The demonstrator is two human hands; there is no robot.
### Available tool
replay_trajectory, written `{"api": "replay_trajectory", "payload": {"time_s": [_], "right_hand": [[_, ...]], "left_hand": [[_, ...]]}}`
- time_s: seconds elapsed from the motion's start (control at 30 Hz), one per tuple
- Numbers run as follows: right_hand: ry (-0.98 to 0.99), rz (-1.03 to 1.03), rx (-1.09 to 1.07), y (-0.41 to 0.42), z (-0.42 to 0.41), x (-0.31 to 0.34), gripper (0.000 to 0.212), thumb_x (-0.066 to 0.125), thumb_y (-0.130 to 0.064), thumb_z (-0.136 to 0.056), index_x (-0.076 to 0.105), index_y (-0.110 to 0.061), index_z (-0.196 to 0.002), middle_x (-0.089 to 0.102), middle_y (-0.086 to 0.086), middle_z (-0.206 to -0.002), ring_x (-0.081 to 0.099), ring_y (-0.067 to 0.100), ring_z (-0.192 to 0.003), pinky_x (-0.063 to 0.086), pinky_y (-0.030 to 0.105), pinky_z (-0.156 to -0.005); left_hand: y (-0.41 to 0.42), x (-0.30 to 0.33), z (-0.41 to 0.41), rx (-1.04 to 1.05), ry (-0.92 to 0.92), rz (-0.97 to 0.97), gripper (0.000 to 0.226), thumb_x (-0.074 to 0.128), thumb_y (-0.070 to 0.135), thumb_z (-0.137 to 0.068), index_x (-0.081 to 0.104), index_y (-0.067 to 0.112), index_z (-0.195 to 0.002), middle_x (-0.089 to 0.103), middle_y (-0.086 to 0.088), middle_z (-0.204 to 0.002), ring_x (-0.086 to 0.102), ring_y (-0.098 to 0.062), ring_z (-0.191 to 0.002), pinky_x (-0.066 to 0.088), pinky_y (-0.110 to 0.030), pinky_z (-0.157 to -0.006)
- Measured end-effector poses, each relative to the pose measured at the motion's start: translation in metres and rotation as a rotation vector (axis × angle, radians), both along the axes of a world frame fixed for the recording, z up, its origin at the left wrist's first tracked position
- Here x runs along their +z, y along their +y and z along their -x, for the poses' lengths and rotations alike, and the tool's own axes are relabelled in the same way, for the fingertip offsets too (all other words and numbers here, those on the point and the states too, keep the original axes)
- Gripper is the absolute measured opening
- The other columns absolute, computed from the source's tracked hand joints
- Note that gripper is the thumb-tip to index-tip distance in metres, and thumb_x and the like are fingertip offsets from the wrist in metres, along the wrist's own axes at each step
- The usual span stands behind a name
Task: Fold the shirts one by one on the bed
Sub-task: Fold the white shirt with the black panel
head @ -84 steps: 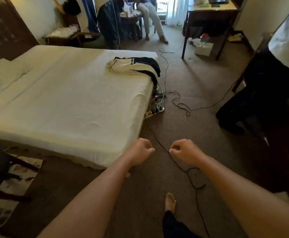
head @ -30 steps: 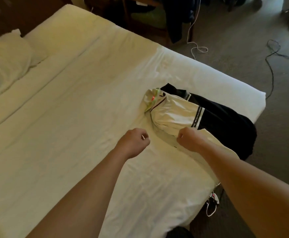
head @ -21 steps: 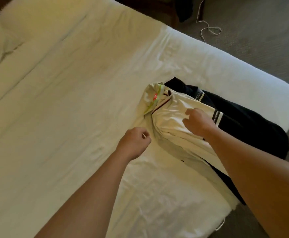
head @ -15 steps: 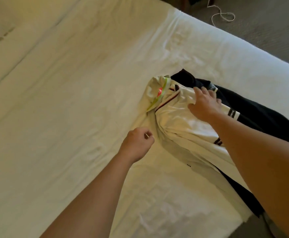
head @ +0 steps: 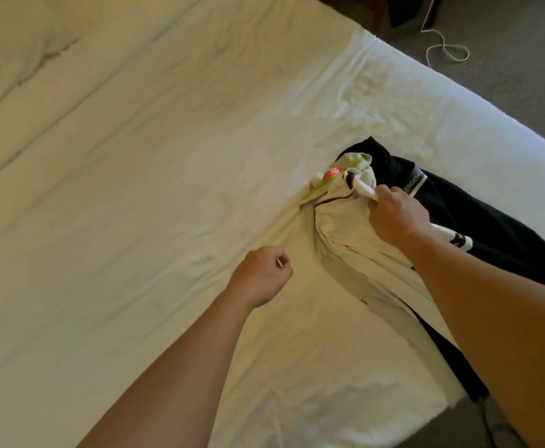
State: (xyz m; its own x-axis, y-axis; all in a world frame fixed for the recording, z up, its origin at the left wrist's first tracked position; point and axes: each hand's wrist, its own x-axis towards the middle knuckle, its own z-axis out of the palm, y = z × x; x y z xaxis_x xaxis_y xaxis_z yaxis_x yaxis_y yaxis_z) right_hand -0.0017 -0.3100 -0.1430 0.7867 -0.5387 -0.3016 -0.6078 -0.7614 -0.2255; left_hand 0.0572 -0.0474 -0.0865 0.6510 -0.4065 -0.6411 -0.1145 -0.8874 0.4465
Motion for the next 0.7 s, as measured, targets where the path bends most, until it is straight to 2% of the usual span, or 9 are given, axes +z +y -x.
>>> {"api": "replay_trajectory", "payload": {"time_s": [0.13, 0.17, 0.27, 0.3, 0.4, 0.53, 0.6, 0.63, 0.7], "right_hand": [[0.081, 0.172, 0.064, 0.014, 0.017, 0.042, 0.042, 0.047, -0.016, -0.097, 0.045, -0.014, -0.139, 0.057, 0.013, -0.12, 0.053, 0.036, -0.11, 0.048, 0.045, -0.082], [0.072, 0.178, 0.059, 0.018, 0.02, 0.055, 0.041, 0.046, -0.014, -0.096, 0.047, -0.014, -0.137, 0.058, 0.012, -0.122, 0.052, 0.037, -0.112, 0.045, 0.046, -0.086], [-0.007, 0.058, 0.05, 0.04, 0.029, 0.09, 0.024, 0.043, -0.01, -0.096, 0.057, -0.011, -0.116, 0.06, 0.012, -0.099, 0.054, 0.035, -0.091, 0.041, 0.04, -0.078], [-0.006, -0.031, 0.055, 0.051, 0.034, 0.104, 0.025, 0.043, -0.01, -0.097, 0.058, -0.01, -0.117, 0.061, 0.014, -0.101, 0.055, 0.035, -0.091, 0.044, 0.039, -0.078], [0.037, -0.145, 0.197, 0.097, 0.056, 0.148, 0.034, 0.046, -0.021, -0.1, 0.061, -0.014, -0.13, 0.062, 0.018, -0.126, 0.058, 0.037, -0.112, 0.047, 0.04, -0.09], [0.099, -0.121, 0.328, 0.163, 0.087, 0.201, 0.035, 0.047, -0.039, -0.097, 0.067, -0.011, -0.104, 0.064, 0.012, -0.114, 0.059, 0.036, -0.107, 0.047, 0.039, -0.089], [0.055, -0.12, 0.398, 0.205, 0.102, 0.24, 0.034, 0.046, -0.047, -0.091, 0.063, -0.018, -0.084, 0.061, 0.007, -0.103, 0.059, 0.035, -0.104, 0.048, 0.039, -0.089], [0.049, -0.14, 0.372, 0.223, 0.104, 0.259, 0.031, 0.045, -0.043, -0.091, 0.061, -0.019, -0.081, 0.061, 0.008, -0.1, 0.06, 0.035, -0.103, 0.049, 0.039, -0.087], [-0.034, -0.288, 0.316, 0.266, 0.11, 0.299, 0.023, 0.045, -0.025, -0.1, 0.064, -0.013, -0.095, 0.062, 0.009, -0.101, 0.062, 0.031, -0.104, 0.05, 0.038, -0.083]], "left_hand": [[0.035, 0.039, 0.013, -0.012, -0.034, -0.037, 0.013, 0.058, 0.032, -0.094, 0.069, 0.025, -0.096, 0.068, 0.004, -0.099, 0.064, -0.021, -0.086, 0.051, -0.033, -0.077], [0.043, 0.046, 0.016, -0.009, -0.046, -0.047, 0.013, 0.058, 0.033, -0.093, 0.068, 0.026, -0.096, 0.068, 0.004, -0.099, 0.065, -0.021, -0.086, 0.052, -0.033, -0.077], [0.072, 0.078, 0.034, 0.006, -0.072, -0.046, 0.014, 0.058, 0.033, -0.094, 0.068, 0.025, -0.098, 0.069, 0.003, -0.099, 0.066, -0.02, -0.085, 0.056, -0.037, -0.082], [0.079, 0.088, 0.038, 0.012, -0.08, -0.033, 0.015, 0.058, 0.033, -0.094, 0.069, 0.024, -0.099, 0.069, 0.002, -0.099, 0.066, -0.021, -0.086, 0.056, -0.038, -0.083], [0.109, 0.129, 0.06, 0.053, -0.129, 0.034, 0.015, 0.058, 0.033, -0.094, 0.069, 0.023, -0.099, 0.07, 0.0, -0.1, 0.066, -0.022, -0.087, 0.056, -0.038, -0.083], [0.15, 0.165, 0.086, 0.053, -0.153, 0.037, 0.014, 0.061, 0.034, -0.092, 0.067, 0.023, -0.098, 0.069, -0.002, -0.106, 0.065, -0.025, -0.094, 0.055, -0.038, -0.086], [0.177, 0.183, 0.106, 0.028, -0.134, 0.039, 0.02, 0.064, 0.037, -0.092, 0.066, 0.023, -0.107, 0.067, -0.004, -0.114, 0.063, -0.026, -0.101, 0.053, -0.039, -0.09], [0.186, 0.19, 0.114, 0.022, -0.122, 0.034, 0.027, 0.065, 0.038, -0.093, 0.064, 0.023, -0.115, 0.065, -0.005, -0.119, 0.062, -0.026, -0.106, 0.052, -0.04, -0.093], [0.212, 0.207, 0.132, 0.047, -0.111, 0.067, 0.045, 0.069, 0.039, -0.092, 0.057, 0.024, -0.133, 0.061, -0.006, -0.132, 0.058, -0.026, -0.119, 0.048, -0.041, -0.102]]}}
